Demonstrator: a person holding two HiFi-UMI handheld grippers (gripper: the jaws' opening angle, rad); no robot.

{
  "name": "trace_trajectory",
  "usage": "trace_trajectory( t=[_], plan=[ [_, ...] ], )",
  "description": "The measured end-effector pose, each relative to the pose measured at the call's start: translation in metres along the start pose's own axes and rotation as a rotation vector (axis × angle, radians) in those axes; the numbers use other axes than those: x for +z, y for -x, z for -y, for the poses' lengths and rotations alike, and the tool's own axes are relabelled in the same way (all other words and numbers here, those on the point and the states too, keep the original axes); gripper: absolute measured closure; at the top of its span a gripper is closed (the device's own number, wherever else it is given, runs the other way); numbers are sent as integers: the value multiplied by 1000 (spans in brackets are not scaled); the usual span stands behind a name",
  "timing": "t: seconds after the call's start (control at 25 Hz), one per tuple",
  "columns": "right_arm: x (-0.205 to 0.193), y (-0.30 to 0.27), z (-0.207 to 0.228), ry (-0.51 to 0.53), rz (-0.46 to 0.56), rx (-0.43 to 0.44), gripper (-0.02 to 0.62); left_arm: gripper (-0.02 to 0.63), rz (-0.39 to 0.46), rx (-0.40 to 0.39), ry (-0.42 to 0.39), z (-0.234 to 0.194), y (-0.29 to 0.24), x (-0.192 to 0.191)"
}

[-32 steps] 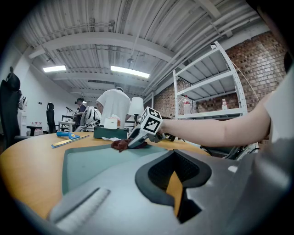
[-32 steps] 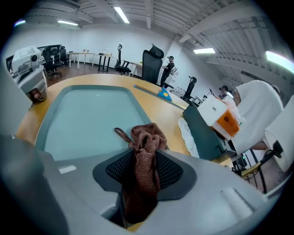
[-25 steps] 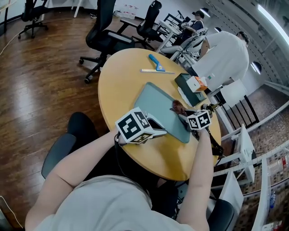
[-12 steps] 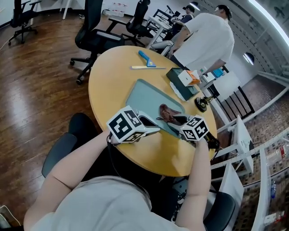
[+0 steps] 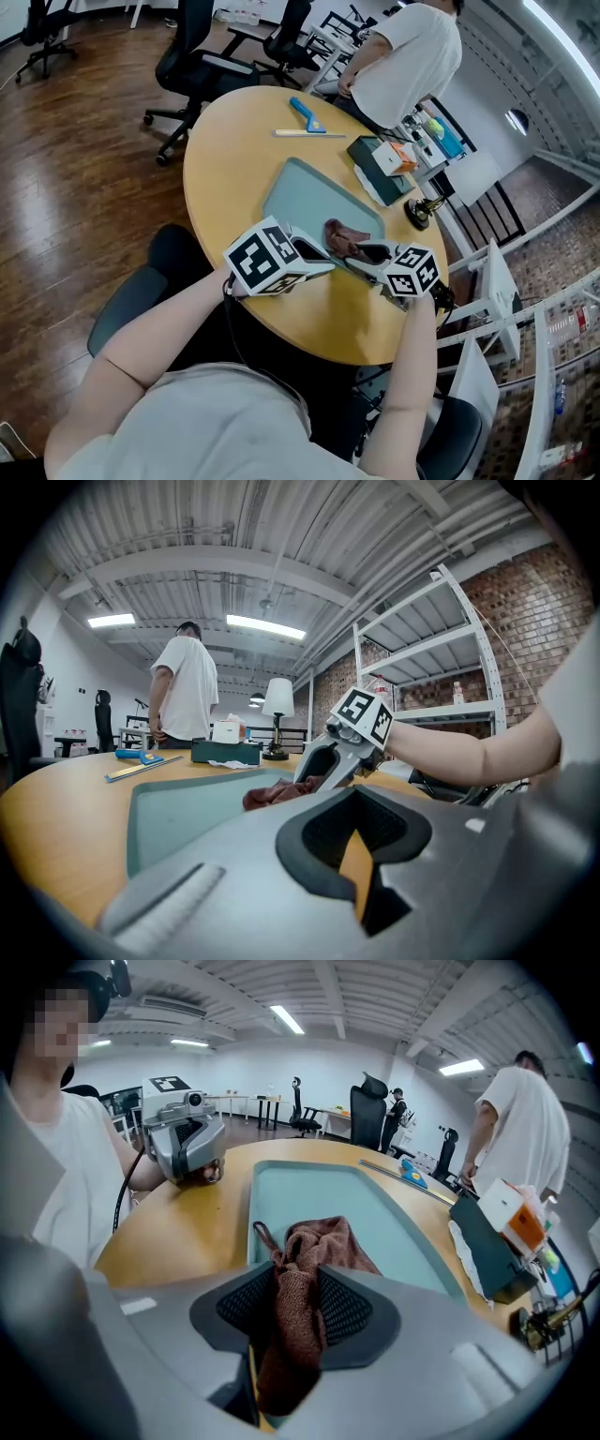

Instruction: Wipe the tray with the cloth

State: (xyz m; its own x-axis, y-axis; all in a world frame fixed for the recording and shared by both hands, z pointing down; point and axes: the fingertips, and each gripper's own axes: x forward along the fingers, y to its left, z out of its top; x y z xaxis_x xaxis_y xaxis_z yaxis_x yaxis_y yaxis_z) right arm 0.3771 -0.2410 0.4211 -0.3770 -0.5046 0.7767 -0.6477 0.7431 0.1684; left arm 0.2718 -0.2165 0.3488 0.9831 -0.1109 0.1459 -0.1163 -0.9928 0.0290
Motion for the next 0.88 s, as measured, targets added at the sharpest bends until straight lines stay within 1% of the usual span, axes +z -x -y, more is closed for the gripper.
trace_trajectory(
  t=[0.12, 0.44, 0.64, 0.76, 0.88],
  plan=[
    [6, -7, 7, 7, -6, -6, 453, 604, -1, -1, 0, 1, -1, 0],
    [16, -30, 57, -35, -38, -85, 451, 604, -2, 2, -3, 2, -2, -1],
    [22, -45, 89, -77, -53, -120, 452, 604, -4, 5, -2, 0, -4, -2],
    [26, -53, 112, -103, -55, -162, 452, 604, -5, 4, -2, 0, -5, -2],
    [29, -59, 129, -133, -35, -199, 453, 604, -6, 3, -3, 2, -5, -1]
  ],
)
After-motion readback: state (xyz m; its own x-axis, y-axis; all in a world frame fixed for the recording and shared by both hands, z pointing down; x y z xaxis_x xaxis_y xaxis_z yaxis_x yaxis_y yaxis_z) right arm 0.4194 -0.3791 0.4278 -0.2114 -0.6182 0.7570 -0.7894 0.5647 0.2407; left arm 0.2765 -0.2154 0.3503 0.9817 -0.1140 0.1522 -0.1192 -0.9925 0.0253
